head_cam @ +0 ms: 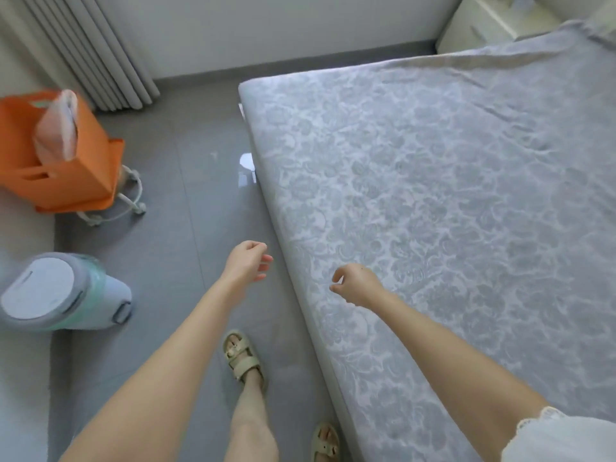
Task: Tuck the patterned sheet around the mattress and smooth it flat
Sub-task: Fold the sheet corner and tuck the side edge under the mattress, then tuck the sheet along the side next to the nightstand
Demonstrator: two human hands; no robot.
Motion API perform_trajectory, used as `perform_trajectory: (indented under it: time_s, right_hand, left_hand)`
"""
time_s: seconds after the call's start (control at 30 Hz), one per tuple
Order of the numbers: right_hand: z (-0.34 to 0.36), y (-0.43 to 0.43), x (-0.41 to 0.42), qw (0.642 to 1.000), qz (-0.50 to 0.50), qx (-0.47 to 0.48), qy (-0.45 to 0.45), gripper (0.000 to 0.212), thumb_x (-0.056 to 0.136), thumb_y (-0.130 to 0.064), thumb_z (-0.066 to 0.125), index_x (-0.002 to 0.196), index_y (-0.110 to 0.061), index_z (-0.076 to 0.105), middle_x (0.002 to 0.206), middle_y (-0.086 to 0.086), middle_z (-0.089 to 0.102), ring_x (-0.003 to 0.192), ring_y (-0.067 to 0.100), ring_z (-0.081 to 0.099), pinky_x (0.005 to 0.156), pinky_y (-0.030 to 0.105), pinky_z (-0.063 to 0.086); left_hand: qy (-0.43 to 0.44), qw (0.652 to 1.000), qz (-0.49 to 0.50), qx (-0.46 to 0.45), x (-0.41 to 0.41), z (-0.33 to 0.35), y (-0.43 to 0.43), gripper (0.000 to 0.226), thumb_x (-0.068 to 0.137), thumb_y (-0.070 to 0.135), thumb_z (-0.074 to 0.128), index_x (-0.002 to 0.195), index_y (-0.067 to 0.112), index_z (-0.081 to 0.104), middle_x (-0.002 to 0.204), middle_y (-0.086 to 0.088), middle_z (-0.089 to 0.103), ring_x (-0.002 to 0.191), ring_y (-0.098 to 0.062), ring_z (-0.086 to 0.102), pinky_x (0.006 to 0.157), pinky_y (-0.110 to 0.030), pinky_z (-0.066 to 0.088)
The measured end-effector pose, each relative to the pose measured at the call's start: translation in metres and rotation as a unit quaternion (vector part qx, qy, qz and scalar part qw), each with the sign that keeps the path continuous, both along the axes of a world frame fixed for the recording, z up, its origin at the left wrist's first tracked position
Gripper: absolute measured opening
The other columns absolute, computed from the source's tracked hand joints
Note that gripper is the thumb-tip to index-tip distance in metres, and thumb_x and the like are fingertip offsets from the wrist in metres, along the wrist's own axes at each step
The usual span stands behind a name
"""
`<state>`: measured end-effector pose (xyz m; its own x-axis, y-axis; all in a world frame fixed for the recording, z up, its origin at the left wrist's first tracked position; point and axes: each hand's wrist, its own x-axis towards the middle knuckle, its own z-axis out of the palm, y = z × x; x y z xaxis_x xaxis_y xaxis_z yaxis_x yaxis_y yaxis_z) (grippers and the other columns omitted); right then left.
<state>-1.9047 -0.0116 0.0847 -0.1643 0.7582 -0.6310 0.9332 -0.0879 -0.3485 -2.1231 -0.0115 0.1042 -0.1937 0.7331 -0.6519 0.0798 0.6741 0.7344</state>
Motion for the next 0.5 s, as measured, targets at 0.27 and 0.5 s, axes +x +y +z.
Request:
perform_trajectory:
  time_s: [0.27,0.5]
  right_hand:
    - [0.083,0.202,-0.105,0.995,-0.064,0.065,0.042,0.024,0.091,-0.029,0.056,0.101,-0.011,0.067,0.074,0.001,0.066,0.062,0.016,0.062,0.060,0.025,0.049]
    - [0.108,0.375,-0.166,0.994,-0.065,0.063,0.064,0.044,0.092,-0.044,0.052,0.062,-0.014,0.064,0.060,-0.003,0.065,0.056,0.010,0.056,0.062,0.025,0.047]
  left_hand:
    - [0.029,0.995,-0.032,0.088,-0.134,0.108,0.193,0.017,0.094,0.014,0.046,0.079,0.015,0.055,0.076,-0.003,0.060,0.067,-0.016,0.054,0.063,-0.025,0.045]
    - [0.056,0.979,-0.116,0.158,-0.208,0.179,0.375,0.021,0.095,0.016,0.046,0.080,0.016,0.060,0.065,-0.004,0.057,0.059,-0.016,0.057,0.063,-0.026,0.048]
